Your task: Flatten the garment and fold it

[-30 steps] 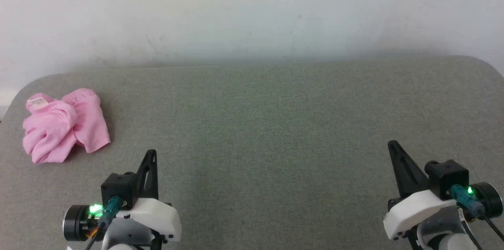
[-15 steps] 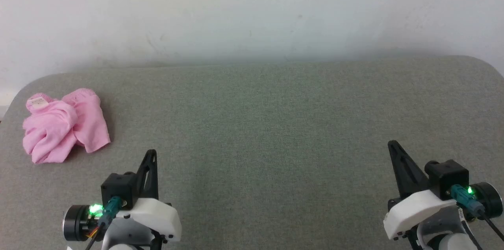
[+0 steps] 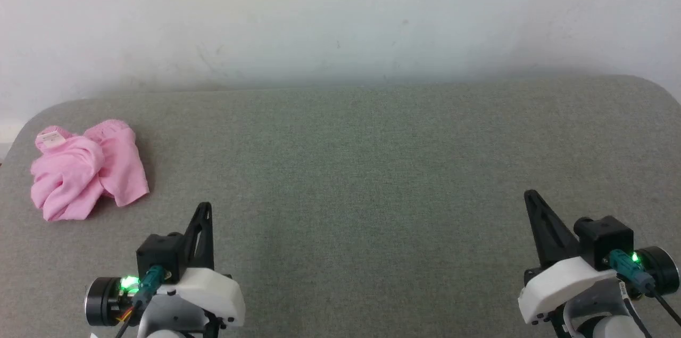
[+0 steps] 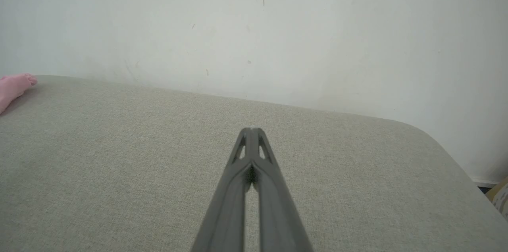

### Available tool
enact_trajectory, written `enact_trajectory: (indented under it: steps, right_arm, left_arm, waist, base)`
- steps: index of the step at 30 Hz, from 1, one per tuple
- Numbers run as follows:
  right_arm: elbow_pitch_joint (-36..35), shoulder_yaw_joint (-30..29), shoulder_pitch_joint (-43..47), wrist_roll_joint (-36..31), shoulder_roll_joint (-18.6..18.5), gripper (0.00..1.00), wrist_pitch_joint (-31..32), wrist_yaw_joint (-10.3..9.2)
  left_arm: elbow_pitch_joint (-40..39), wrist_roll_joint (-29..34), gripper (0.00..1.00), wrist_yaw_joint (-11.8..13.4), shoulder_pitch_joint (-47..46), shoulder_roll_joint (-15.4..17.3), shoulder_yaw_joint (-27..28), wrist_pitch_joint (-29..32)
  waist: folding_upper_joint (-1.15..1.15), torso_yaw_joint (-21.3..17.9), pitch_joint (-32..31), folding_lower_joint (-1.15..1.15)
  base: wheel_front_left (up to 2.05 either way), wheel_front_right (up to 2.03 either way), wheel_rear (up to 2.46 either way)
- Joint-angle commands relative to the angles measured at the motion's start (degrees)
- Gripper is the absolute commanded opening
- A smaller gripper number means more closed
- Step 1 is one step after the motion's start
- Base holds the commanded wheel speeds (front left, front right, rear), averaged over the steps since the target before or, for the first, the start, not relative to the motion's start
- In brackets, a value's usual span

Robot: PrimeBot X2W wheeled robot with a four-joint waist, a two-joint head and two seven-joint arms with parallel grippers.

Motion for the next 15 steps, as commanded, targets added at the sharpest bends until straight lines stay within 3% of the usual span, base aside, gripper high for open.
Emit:
enact_trajectory:
  steps: [1,15]
  right_arm:
    - [-0.31,-0.01,-0.84,-0.43,0.22,0.00,0.02,-0.11]
    - [-0.31,-0.01,-0.84,-0.43,0.22,0.00,0.02,-0.11]
  left_arm:
    - [-0.31,0.38,0.00,-0.47,-0.72,-0.15,0.25,0.02]
    - [-0.31,0.38,0.00,-0.47,-0.72,-0.15,0.25,0.02]
  waist:
    - [0.00,0.00,0.00,0.00]
    - [0.00,0.00,0.00,0.00]
  base:
    - [0.00,0.00,0.00]
    - [0.00,0.00,0.00]
